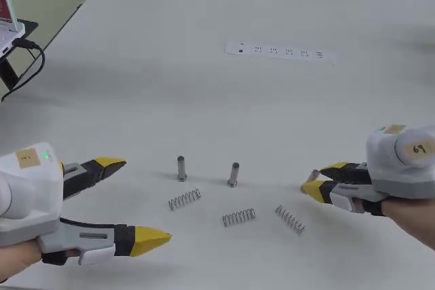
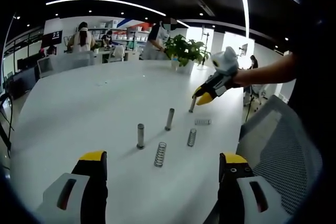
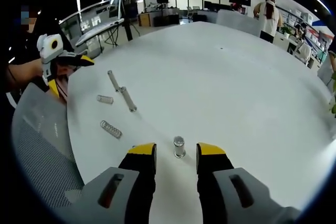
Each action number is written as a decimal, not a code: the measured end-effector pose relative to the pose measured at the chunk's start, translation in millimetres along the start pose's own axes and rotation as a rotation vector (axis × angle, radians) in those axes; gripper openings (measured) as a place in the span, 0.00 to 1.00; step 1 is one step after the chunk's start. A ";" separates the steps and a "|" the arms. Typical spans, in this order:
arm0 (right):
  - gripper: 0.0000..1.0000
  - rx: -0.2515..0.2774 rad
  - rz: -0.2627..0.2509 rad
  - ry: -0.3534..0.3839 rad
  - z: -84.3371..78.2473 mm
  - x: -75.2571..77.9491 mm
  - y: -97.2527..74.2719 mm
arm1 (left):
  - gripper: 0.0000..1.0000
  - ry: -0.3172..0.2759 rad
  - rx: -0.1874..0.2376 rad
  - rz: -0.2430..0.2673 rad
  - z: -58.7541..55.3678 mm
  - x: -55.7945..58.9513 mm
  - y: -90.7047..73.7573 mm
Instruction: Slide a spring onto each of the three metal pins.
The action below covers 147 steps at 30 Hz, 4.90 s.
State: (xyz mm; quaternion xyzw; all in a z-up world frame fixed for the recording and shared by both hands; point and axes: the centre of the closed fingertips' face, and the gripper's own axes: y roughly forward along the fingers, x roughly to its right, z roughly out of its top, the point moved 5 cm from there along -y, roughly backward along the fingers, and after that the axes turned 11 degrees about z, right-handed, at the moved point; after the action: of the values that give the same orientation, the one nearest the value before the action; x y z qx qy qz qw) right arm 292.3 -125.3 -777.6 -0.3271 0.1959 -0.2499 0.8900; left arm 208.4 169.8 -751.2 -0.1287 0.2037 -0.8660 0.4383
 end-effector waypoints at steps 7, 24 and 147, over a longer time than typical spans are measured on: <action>0.36 0.010 -0.001 -0.026 -2.9 -1.7 -5.0 | 0.86 -0.012 0.012 -0.002 3.9 -0.6 1.2; 0.49 0.063 0.014 -0.101 -6.6 -3.6 -29.5 | 0.86 0.010 0.020 -0.013 12.9 -1.6 8.1; 0.08 -0.221 0.171 -0.213 -35.8 -47.3 21.1 | 0.82 0.015 -0.005 -0.013 1.2 13.8 -14.3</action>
State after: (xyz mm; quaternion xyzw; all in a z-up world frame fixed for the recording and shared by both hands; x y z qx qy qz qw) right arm 242.8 -101.6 -808.6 -0.4298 0.1536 -0.1140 0.8824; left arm 190.8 165.9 -742.9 -0.1247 0.2083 -0.8691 0.4310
